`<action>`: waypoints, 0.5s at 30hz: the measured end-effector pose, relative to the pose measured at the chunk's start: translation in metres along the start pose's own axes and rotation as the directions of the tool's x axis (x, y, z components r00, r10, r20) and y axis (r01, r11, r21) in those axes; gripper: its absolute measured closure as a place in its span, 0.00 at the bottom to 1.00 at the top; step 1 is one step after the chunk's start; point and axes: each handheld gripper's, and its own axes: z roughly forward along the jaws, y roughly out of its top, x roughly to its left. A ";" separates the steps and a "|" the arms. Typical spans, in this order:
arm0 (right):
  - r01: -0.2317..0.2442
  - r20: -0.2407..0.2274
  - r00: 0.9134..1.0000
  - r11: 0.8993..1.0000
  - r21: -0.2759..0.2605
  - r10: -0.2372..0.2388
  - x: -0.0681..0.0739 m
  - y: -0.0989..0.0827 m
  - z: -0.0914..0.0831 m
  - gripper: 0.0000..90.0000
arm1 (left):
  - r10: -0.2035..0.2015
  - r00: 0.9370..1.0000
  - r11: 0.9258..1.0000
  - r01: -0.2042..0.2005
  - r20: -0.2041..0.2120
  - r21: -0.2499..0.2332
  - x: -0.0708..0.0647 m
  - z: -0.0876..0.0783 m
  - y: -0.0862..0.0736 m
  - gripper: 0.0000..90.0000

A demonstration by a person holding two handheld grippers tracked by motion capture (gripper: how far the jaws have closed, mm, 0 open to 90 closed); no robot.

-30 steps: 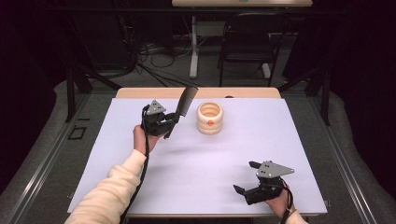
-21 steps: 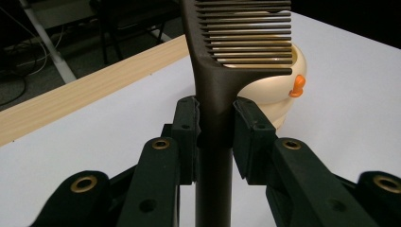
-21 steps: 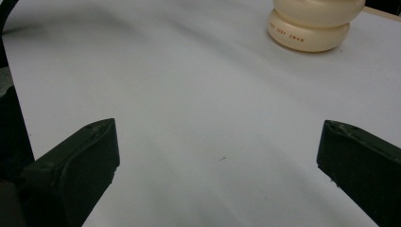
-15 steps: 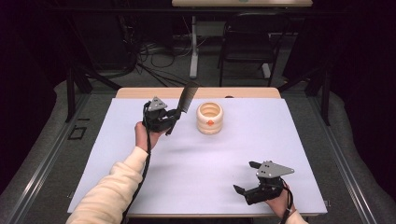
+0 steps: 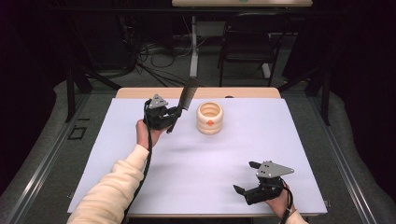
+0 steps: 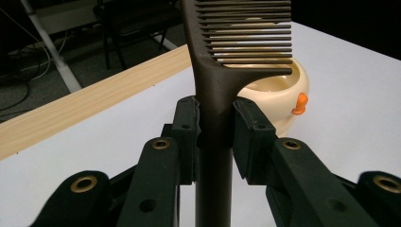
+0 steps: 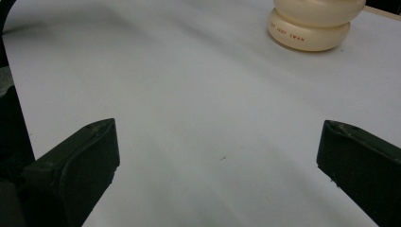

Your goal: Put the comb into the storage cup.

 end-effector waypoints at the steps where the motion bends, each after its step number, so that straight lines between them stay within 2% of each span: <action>1: -0.001 0.001 1.000 1.000 0.000 0.001 0.000 0.000 0.000 0.00 | -0.001 1.000 1.000 0.001 0.000 -0.002 -0.001 0.001 0.001 0.80; 15: -0.001 -0.001 1.000 1.000 -0.001 0.001 0.000 0.000 0.000 0.00 | -0.010 1.000 1.000 0.010 -0.007 -0.018 -0.001 0.005 0.006 0.80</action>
